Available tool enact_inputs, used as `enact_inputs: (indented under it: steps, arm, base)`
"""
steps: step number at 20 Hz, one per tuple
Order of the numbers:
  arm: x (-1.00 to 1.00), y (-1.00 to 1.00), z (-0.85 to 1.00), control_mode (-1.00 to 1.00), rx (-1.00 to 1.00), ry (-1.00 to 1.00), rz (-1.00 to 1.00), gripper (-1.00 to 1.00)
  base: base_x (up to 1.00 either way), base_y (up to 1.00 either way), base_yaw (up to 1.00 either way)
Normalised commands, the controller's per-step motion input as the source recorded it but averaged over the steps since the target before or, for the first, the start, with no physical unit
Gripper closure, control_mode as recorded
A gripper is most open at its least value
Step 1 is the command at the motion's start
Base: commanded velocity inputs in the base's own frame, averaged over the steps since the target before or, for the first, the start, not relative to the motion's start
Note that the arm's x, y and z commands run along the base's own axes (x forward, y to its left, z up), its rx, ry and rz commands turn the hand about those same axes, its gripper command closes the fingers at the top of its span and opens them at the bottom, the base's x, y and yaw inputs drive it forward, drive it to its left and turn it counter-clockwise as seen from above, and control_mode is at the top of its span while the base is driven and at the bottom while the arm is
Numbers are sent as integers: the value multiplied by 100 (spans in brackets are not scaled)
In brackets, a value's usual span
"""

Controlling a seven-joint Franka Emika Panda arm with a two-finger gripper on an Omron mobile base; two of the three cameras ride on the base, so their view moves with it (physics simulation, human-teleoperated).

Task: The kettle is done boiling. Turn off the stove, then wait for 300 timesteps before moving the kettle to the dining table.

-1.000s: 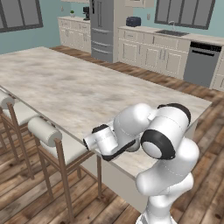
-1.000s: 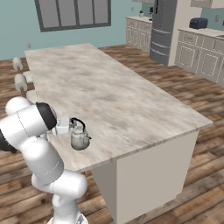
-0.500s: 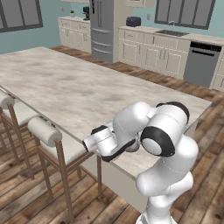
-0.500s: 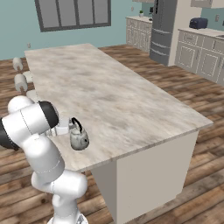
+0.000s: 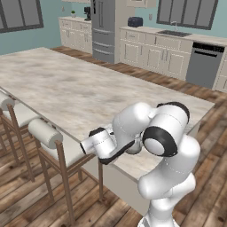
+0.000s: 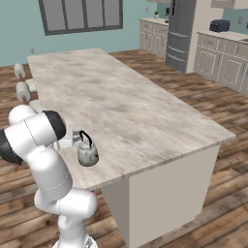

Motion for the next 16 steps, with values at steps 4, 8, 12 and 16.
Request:
enact_inputs:
  steps: [4, 8, 12, 16]
  arm:
    - [0, 23, -3, -100, -1, -6, 0, -100]
    - [0, 29, -2, -100, 0, -1, -1, -100]
    - [-21, 23, 0, -100, 0, -2, 0, -100]
    - [-20, 22, 0, -100, 0, -2, 0, -100]
  base:
    - [0, 0, 0]
    - [0, 0, 0]
    - [0, 0, 0]
    - [0, 0, 0]
